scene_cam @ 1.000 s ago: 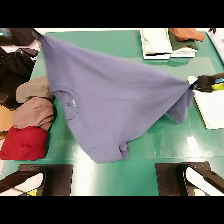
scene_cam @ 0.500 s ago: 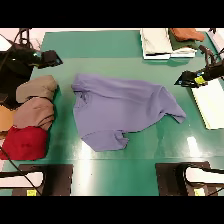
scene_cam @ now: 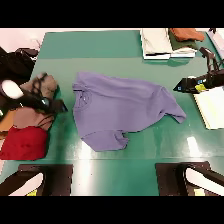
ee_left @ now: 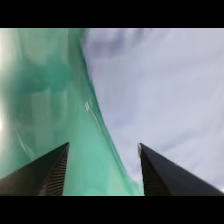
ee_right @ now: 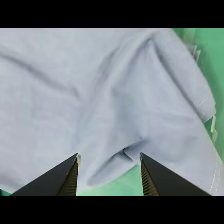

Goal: Fold the shirts.

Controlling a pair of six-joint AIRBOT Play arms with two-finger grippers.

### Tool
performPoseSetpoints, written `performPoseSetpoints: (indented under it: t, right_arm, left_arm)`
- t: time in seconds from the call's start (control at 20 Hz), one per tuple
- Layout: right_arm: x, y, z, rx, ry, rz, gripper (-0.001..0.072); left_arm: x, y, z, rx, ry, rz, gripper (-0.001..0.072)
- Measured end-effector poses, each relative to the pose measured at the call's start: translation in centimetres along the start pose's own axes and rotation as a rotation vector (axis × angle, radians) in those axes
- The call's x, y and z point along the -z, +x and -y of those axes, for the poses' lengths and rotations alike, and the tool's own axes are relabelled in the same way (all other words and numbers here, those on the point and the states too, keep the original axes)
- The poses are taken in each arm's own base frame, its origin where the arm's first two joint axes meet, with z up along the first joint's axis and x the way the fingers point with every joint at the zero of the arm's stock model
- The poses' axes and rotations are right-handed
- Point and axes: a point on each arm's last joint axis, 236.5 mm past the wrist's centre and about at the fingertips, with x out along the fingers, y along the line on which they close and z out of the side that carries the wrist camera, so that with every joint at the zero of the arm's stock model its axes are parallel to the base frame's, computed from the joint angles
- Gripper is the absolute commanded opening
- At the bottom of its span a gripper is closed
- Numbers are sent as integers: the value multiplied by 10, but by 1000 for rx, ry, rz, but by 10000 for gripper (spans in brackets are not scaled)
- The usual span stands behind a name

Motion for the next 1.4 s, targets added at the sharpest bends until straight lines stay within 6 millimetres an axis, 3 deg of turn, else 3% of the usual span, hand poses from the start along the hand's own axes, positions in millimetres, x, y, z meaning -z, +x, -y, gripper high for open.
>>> performPoseSetpoints:
  t: [0.2,0.45,0.6,0.65,0.8,0.95,1.0,1.2,1.4]
  right_arm:
    - [7,0,-6,-12,-2,2,429]
    - [9,0,-9,-24,1,2,429]
    - [10,0,-10,-27,1,-2,429]
    - [12,0,-10,-28,2,-7,429]
    - [20,-3,-1,-24,16,-35,429]
    - [42,-6,33,23,92,-79,465]
    - [57,-5,49,46,137,-102,552]
    - [128,12,99,82,332,-197,550]
    - [169,39,99,21,426,-233,496]
  left_arm:
    - [65,43,19,67,-36,-108,519]
    - [98,69,44,108,-36,-128,504]
    - [100,76,57,124,-32,-101,82]
    - [98,77,60,127,-34,-86,25]
    - [76,72,65,129,-37,-13,25]
    - [33,48,58,105,-45,91,25]
    - [18,38,53,93,-46,124,25]
    - [-23,4,41,58,-33,224,25]
    - [-34,-7,38,46,-19,254,25]
